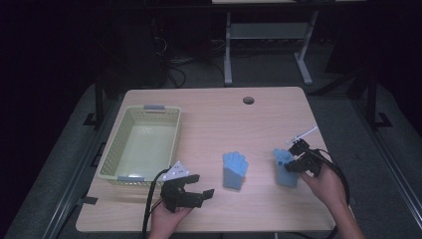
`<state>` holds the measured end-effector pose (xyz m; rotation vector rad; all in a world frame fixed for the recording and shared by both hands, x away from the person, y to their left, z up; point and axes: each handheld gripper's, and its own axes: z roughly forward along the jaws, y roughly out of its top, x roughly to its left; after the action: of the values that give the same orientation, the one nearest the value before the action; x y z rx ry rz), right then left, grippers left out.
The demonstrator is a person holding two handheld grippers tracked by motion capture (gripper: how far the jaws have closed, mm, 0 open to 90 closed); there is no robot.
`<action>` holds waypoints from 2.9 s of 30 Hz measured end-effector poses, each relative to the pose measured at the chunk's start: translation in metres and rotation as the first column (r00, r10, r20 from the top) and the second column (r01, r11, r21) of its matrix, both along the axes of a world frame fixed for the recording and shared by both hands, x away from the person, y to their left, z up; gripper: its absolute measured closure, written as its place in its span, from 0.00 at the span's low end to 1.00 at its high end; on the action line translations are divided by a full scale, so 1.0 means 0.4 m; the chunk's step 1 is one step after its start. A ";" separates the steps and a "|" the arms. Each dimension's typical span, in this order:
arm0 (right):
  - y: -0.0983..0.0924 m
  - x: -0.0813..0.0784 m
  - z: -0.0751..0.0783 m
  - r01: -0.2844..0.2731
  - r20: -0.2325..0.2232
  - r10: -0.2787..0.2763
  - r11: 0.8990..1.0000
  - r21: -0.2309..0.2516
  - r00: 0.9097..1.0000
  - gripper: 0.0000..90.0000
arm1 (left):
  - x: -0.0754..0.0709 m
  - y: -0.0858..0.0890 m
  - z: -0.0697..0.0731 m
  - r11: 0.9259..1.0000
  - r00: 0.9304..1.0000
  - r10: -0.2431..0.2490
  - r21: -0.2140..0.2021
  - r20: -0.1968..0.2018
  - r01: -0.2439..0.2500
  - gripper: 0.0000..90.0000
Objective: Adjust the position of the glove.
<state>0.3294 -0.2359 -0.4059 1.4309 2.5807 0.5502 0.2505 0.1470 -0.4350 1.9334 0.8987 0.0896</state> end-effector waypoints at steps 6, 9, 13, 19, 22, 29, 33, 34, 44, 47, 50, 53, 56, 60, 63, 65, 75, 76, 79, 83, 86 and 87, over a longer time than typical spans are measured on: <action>0.031 -0.006 0.046 -0.023 0.034 0.023 1.000 0.013 0.999 0.90 | -0.001 0.003 0.004 1.000 1.000 -0.001 0.002 0.007 0.001 0.24; 0.051 -0.012 0.063 -0.039 0.049 0.038 0.999 0.012 0.998 0.91 | 0.000 0.004 0.004 1.000 1.000 0.004 -0.002 0.003 -0.004 0.24; 0.066 -0.015 0.081 -0.051 0.066 0.050 0.999 0.016 0.997 0.91 | 0.002 0.006 0.001 1.000 1.000 0.004 0.002 0.000 -0.004 0.24; 0.110 -0.021 0.119 -0.092 0.099 0.088 0.995 0.037 0.991 0.91 | -0.001 0.007 0.007 1.000 1.000 0.010 -0.007 0.004 -0.010 0.24; 0.122 -0.019 0.127 -0.105 0.106 0.099 0.994 0.045 0.989 0.91 | 0.001 0.009 0.003 1.000 1.000 0.014 -0.010 -0.003 -0.014 0.24; 0.176 -0.013 0.117 -0.131 0.086 0.126 0.990 0.050 0.988 0.91 | 0.000 0.009 0.005 1.000 1.000 0.009 -0.010 0.005 -0.008 0.25; 0.205 -0.010 0.109 -0.151 0.088 0.145 0.987 0.064 0.986 0.91 | 0.002 0.010 0.002 1.000 1.000 0.011 -0.008 0.004 -0.011 0.25; 0.213 -0.010 0.106 -0.154 0.085 0.148 0.986 0.069 0.985 0.91 | 0.000 0.011 0.004 1.000 1.000 0.012 -0.011 0.003 -0.012 0.25; 0.277 -0.003 0.082 -0.180 0.073 0.174 0.979 0.099 0.982 0.90 | 0.002 0.014 0.004 1.000 1.000 0.003 -0.005 0.008 -0.003 0.25; 0.293 -0.001 0.063 -0.181 0.057 0.176 0.978 0.109 0.983 0.90 | -0.001 0.014 0.008 1.000 1.000 0.003 -0.005 0.010 -0.003 0.25; 0.307 0.002 0.049 -0.180 0.049 0.175 0.976 0.122 0.983 0.90 | 0.000 0.015 0.006 1.000 1.000 0.007 -0.012 0.008 -0.007 0.25; 0.320 0.005 0.040 -0.168 0.050 0.163 0.976 0.139 0.985 0.90 | 0.001 0.017 0.005 1.000 1.000 0.011 -0.012 -0.002 -0.011 0.25; 0.329 0.005 0.034 -0.171 0.053 0.166 0.977 0.130 0.985 0.90 | -0.001 0.017 0.006 1.000 1.000 0.013 -0.015 0.001 -0.013 0.25; 0.345 0.004 0.018 -0.170 0.036 0.167 0.976 0.134 0.985 0.90 | -0.001 0.015 0.007 1.000 1.000 0.011 -0.013 0.004 -0.011 0.25; 0.345 0.007 0.015 -0.159 0.035 0.156 0.977 0.142 0.987 0.90 | 0.000 0.015 0.005 1.000 1.000 0.010 -0.012 0.001 -0.010 0.25; 0.346 0.013 0.008 -0.144 0.032 0.141 0.977 0.156 0.990 0.90 | 0.000 0.016 0.005 1.000 1.000 0.008 -0.008 0.006 -0.008 0.25; 0.359 0.021 -0.042 -0.094 0.024 0.091 0.988 0.120 0.996 0.86 | 0.001 0.017 0.004 1.000 1.000 0.007 -0.006 0.004 -0.007 0.25; 0.361 0.018 -0.048 -0.086 0.022 0.084 0.989 0.121 0.996 0.84 | 0.000 0.017 0.005 1.000 1.000 0.009 -0.008 0.005 -0.008 0.25; 0.363 0.016 -0.052 -0.081 0.026 0.079 0.990 0.113 0.997 0.78 | 0.000 0.017 0.004 1.000 1.000 0.010 -0.007 0.005 -0.010 0.25; 0.355 0.013 -0.037 -0.080 0.064 0.073 0.990 0.117 0.995 0.69 | 0.002 0.017 0.001 1.000 1.000 0.010 -0.005 0.001 -0.010 0.25; 0.350 0.003 -0.024 -0.091 0.103 0.077 0.986 0.138 0.992 0.77 | 0.001 0.015 0.001 1.000 1.000 0.011 -0.006 0.000 -0.011 0.26; 0.350 0.003 -0.024 -0.091 0.103 0.077 0.986 0.138 0.992 0.77 | 0.001 0.015 0.001 1.000 1.000 0.011 -0.006 0.000 -0.011 0.26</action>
<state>0.3306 -0.0958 -0.4154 1.3033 2.5798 0.8114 0.2509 0.1532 -0.4344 1.9236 0.9086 0.0929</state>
